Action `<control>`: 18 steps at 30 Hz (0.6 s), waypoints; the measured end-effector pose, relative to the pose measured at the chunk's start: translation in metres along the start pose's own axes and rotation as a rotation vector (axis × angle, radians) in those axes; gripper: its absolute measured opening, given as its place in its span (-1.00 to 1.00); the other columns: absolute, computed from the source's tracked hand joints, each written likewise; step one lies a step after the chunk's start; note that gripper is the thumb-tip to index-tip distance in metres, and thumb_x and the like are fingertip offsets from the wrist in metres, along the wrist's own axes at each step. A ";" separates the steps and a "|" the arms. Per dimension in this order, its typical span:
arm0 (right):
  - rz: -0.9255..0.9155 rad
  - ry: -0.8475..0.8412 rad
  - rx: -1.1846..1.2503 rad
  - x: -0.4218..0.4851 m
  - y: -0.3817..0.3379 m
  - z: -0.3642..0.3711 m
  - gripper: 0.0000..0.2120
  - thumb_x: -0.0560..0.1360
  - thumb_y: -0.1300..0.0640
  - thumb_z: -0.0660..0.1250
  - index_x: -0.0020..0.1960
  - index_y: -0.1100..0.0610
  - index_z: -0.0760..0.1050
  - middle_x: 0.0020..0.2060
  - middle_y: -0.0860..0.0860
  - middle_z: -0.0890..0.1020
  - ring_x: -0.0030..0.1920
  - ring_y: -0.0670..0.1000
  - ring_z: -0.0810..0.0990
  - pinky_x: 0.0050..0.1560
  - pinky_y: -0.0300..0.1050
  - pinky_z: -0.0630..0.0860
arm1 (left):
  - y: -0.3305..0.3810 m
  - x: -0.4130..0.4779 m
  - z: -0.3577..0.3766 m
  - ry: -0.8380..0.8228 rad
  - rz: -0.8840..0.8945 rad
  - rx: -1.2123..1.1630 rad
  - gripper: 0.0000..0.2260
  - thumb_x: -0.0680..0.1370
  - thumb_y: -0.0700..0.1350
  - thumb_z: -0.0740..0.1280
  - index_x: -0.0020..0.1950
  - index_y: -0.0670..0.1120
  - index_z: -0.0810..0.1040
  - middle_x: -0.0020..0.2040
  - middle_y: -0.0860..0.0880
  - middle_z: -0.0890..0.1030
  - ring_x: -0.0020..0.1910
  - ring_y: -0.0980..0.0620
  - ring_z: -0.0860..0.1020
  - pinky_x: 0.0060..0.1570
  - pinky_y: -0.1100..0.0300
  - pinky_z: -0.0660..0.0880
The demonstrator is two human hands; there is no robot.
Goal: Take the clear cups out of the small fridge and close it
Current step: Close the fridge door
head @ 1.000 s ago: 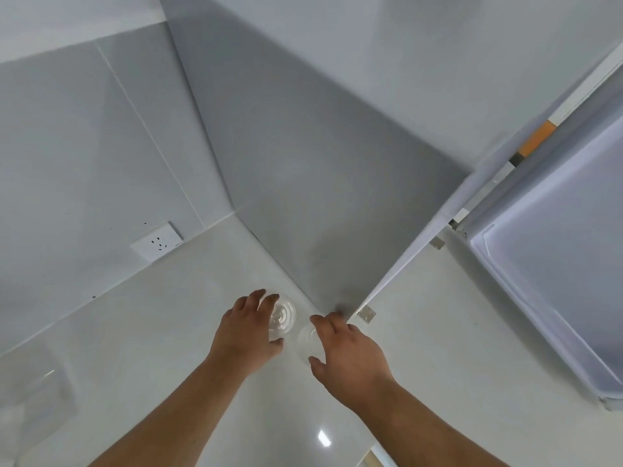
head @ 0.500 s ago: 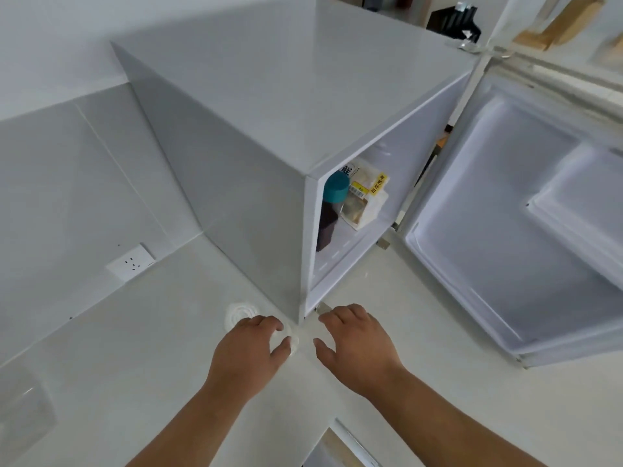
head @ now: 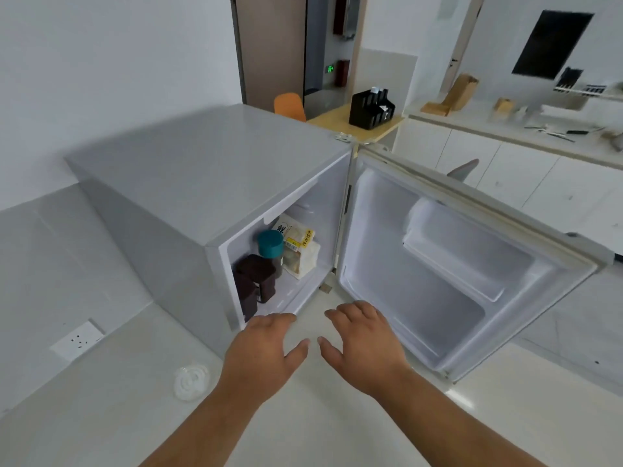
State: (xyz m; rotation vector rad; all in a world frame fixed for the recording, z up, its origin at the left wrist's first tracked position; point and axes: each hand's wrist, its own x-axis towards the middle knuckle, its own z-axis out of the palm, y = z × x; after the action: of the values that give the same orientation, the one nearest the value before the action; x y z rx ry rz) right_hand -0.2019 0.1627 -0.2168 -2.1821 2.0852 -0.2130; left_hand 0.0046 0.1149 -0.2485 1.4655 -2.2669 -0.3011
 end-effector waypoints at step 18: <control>0.038 0.350 -0.151 0.032 0.066 -0.177 -0.37 0.59 -0.34 0.01 0.54 -0.04 0.28 0.50 0.03 0.39 0.53 0.17 0.22 0.54 0.14 0.12 | 0.107 0.140 -0.121 0.215 0.286 0.174 -0.36 0.51 0.39 0.19 0.43 0.00 0.47 0.38 -0.01 0.55 0.33 -0.06 0.47 0.25 -0.03 0.49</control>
State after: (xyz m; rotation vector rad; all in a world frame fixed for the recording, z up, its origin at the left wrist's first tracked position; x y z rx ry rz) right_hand -0.2975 0.1303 -0.0536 -2.3289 2.3923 -0.4798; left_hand -0.0771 0.0385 -0.0662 1.1645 -2.3285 0.1371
